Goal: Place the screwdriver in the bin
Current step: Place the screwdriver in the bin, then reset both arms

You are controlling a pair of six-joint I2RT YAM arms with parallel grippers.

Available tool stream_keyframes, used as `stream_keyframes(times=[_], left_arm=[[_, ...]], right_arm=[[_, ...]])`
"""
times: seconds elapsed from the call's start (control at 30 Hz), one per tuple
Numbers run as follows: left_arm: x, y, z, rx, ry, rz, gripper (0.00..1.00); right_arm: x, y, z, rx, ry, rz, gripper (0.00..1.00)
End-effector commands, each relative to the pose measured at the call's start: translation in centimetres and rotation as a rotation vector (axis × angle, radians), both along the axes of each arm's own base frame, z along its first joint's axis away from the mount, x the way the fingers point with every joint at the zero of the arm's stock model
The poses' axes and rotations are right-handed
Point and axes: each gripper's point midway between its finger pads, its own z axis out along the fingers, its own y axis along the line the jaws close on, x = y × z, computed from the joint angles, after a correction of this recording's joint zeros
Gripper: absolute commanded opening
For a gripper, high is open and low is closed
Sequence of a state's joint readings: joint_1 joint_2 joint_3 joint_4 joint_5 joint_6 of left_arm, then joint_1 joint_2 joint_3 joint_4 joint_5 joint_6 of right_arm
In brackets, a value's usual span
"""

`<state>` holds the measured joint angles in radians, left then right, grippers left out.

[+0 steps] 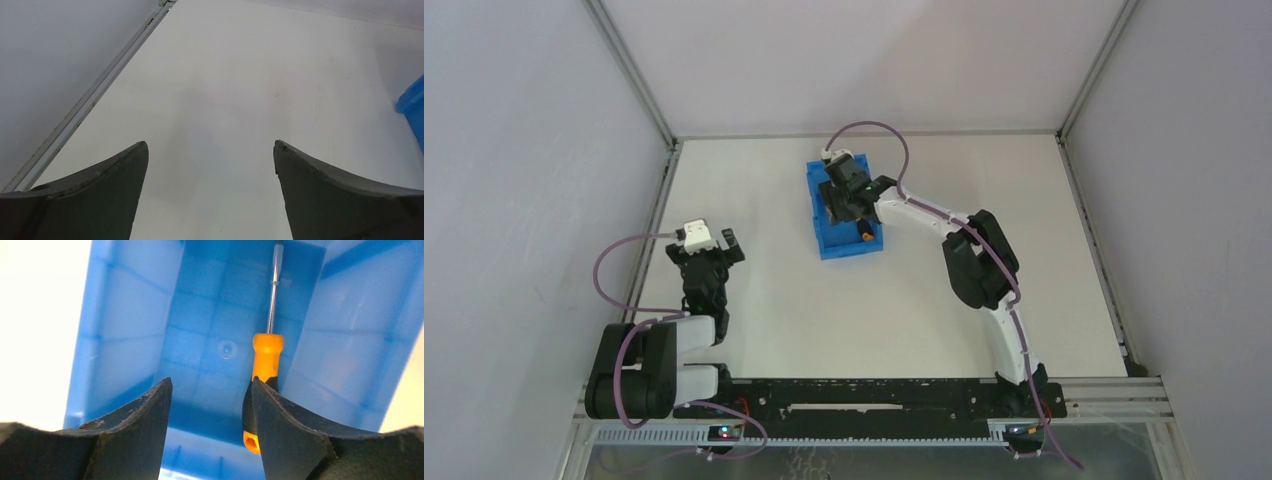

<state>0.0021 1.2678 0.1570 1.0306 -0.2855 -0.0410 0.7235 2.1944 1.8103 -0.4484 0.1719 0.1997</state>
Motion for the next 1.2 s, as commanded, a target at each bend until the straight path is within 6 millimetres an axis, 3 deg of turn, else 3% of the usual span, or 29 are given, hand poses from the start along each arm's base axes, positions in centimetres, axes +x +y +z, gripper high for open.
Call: stream_keyframes(times=[0.0,0.2,0.6,0.73,0.8,0.97,1.17], left_arm=[[0.9,0.1,2.4,0.024,-0.066,0.007,1.0],[0.9,0.1,2.4,0.024,-0.067,0.007,1.0],[0.9,0.1,2.4,0.024,-0.066,0.006,1.0],[0.9,0.1,2.4,0.024,-0.066,0.007,1.0],[0.9,0.1,2.4,0.024,-0.066,0.006,1.0],[0.9,0.1,2.4,0.024,-0.066,0.006,1.0],[0.9,0.1,2.4,0.024,-0.065,0.008,1.0]], right_arm=[[-0.2,0.7,7.1,0.077,-0.11,0.002,0.67],[-0.6,1.0,11.6,0.113,-0.158,0.02,0.66],[-0.8,0.6,24.4,0.171,-0.315,0.068,0.66],[-1.0,0.1,27.9,0.2,-0.382,0.073,0.72],[-1.2,-0.1,29.4,0.212,-0.415,0.078,0.76],[-1.6,-1.5,32.0,0.203,-0.485,0.07,0.98],[-1.3,-4.5,33.3,0.137,-0.534,0.027,1.0]])
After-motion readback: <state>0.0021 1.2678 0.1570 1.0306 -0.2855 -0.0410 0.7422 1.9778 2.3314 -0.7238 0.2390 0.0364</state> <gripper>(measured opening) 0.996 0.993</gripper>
